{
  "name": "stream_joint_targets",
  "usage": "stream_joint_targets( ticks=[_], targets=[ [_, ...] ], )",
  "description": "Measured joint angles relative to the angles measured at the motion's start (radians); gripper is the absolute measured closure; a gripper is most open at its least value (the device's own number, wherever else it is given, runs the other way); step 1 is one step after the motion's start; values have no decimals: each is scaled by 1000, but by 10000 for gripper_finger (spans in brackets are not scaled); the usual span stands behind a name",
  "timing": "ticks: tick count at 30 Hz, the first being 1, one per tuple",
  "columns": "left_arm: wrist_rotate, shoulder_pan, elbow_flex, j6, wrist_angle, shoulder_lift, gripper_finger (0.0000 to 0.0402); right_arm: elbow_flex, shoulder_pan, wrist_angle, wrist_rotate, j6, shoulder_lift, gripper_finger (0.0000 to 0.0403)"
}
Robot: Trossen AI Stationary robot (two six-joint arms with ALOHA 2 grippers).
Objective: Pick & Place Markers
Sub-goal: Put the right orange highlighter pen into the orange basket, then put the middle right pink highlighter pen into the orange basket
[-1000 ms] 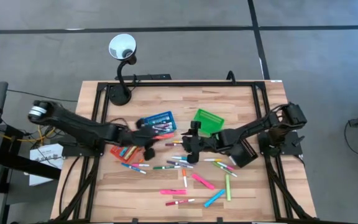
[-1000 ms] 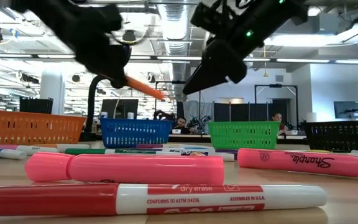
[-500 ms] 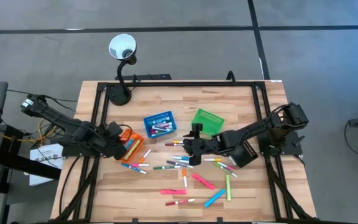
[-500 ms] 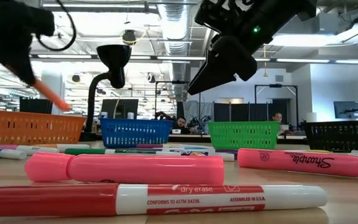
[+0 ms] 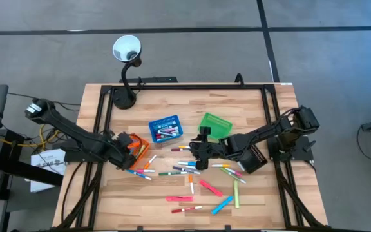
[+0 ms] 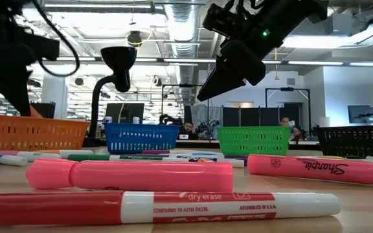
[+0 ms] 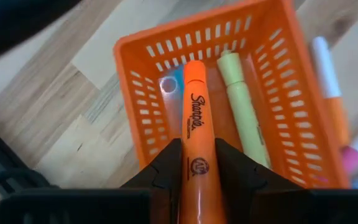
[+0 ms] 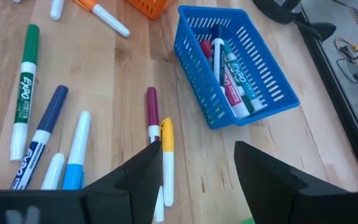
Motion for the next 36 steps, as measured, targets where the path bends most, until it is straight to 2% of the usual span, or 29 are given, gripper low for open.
stream_joint_targets(
  ticks=[5,10,16,21,24,27,31,36],
  targets=[
    [-3,13,-11,0,54,79,313,0,0,-2,-18,1,0,209],
    [-3,23,-11,0,61,122,264,0,0,0,-77,2,0,211],
    [-2,24,-3,1,67,117,217,0,0,1,-77,36,0,211],
    [-22,23,63,56,72,69,213,25,27,-40,-80,56,0,216],
    [-83,23,107,111,81,27,221,91,57,-136,-108,107,0,216],
    [-170,20,127,229,126,-15,230,136,86,-232,-197,214,0,216],
    [-262,17,128,465,313,-52,244,140,129,-254,-307,407,0,216],
    [-284,18,128,728,531,-55,258,138,213,-364,-312,609,16,216]
  ],
)
